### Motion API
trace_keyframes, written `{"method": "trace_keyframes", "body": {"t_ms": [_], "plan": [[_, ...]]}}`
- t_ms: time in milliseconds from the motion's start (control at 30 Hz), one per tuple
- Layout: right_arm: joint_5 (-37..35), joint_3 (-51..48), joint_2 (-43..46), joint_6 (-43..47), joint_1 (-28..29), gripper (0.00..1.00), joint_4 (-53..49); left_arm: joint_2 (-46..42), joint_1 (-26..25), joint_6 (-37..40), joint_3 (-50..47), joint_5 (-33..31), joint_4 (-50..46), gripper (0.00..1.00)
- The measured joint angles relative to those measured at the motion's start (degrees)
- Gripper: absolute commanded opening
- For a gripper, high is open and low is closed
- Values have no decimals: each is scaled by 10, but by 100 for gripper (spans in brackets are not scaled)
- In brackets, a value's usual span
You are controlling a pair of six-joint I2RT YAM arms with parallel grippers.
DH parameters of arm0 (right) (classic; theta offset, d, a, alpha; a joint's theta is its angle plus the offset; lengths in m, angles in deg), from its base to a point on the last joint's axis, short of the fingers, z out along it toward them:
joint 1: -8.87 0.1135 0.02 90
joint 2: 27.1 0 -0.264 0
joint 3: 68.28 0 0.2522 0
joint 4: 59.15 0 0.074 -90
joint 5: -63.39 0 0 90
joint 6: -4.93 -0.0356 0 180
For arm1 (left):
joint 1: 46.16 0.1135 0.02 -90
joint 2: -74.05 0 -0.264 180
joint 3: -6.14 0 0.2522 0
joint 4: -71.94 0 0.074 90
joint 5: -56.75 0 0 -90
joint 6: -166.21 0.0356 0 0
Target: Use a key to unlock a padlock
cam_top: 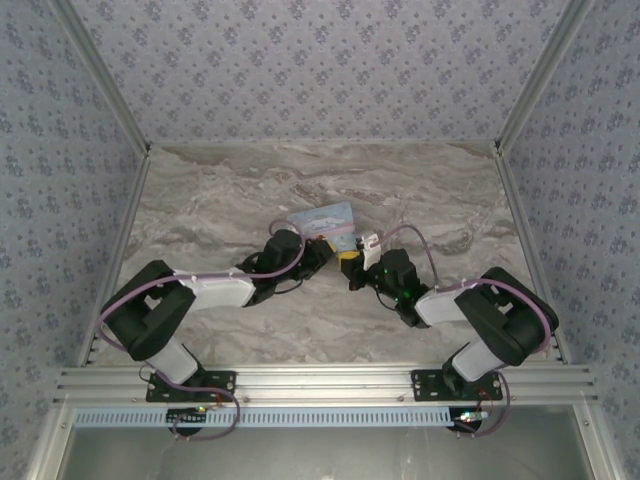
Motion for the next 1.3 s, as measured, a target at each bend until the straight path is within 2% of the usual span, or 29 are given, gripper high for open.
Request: {"method": "trace_keyframes", "body": {"t_ms": [367, 733, 967, 1300], "plan": [[0, 0, 4, -11, -4, 1, -35, 27, 0, 6, 4, 12, 15, 12], [-22, -47, 17, -89, 10, 0, -61, 83, -12, 9, 6, 56, 35, 16], [-70, -52, 28, -135, 31, 0, -66, 101, -12, 16, 10, 56, 64, 38], [-72, -54, 44, -182, 42, 0, -83, 84, -12, 20, 5, 35, 35, 58]]}}
